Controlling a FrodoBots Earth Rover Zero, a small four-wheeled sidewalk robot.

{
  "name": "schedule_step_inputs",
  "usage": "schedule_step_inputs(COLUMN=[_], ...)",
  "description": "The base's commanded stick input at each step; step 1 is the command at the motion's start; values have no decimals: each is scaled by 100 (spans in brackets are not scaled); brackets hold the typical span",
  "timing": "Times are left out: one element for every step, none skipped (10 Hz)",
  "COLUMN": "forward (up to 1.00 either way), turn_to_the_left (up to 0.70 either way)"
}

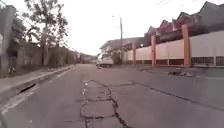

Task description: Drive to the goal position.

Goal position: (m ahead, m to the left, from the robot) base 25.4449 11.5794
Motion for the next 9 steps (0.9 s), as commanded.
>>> schedule_step_inputs(forward=[100,100,100,100,100,100,100,100,100], turn_to_the_left=[0,0,0,0,0,38,40,40,40])
